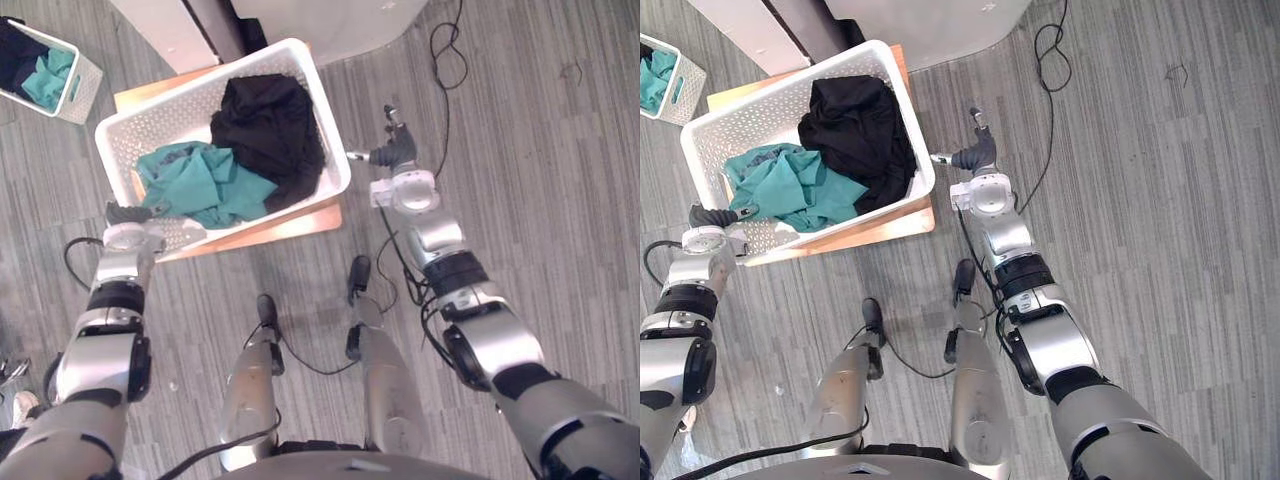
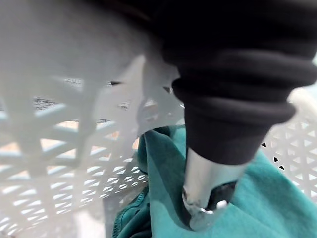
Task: Pick up the laundry basket with both hands and put the clothes into the washing machine.
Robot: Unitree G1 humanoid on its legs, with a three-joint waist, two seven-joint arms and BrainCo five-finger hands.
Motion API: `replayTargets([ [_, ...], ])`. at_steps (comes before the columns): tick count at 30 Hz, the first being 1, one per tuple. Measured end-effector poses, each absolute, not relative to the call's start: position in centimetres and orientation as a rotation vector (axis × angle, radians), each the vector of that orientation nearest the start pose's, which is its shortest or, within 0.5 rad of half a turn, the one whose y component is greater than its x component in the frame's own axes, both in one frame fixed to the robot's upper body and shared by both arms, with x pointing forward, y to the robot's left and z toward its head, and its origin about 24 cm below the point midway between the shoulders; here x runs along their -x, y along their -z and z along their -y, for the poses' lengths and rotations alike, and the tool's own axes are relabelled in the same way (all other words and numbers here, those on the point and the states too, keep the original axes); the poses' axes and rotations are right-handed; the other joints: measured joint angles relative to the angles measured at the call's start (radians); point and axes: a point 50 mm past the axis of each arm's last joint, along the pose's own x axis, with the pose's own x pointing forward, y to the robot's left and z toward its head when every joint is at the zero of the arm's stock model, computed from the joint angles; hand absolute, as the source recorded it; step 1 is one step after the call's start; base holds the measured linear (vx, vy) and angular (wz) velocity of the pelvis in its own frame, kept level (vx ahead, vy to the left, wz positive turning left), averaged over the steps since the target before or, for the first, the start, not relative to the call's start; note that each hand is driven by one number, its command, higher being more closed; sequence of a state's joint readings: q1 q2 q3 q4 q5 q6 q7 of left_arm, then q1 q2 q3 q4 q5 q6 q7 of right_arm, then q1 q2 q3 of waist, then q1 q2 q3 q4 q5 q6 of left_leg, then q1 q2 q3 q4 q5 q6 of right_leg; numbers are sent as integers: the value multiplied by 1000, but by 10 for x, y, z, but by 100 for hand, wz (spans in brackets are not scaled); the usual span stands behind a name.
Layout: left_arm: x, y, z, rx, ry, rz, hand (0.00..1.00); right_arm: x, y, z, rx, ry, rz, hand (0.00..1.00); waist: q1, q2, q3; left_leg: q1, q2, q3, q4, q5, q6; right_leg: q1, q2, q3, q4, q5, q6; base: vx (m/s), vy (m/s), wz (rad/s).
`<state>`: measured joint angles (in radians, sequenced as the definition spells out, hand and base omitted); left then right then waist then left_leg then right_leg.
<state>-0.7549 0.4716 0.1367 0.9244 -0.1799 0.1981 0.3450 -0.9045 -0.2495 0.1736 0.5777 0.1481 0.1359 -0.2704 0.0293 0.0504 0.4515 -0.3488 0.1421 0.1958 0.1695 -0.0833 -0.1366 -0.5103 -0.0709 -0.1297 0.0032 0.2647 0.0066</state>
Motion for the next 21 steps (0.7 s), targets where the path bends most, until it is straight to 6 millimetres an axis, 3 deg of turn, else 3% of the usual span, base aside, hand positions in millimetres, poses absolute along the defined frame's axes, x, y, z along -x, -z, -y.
replayTargets([
  [10,-366,-113,-293,-145,-638,-199,0,-400,-202,123,336,80,241,0,12,0,0,-52,2,-28,-1,13,-2,-27,4,-19,-20,14,5,17,-6,8],
  [16,-368,-133,-297,-146,-669,-120,0,-402,-230,116,399,90,317,0,22,0,0,-96,1,-32,-18,44,-8,-84,0,-17,-21,32,9,-9,0,4],
  [21,-368,-134,-299,-130,-678,-117,0,-402,-228,114,431,88,313,0,20,0,0,-102,10,-41,-16,49,-14,-83,6,-18,-21,34,10,-11,-1,3],
])
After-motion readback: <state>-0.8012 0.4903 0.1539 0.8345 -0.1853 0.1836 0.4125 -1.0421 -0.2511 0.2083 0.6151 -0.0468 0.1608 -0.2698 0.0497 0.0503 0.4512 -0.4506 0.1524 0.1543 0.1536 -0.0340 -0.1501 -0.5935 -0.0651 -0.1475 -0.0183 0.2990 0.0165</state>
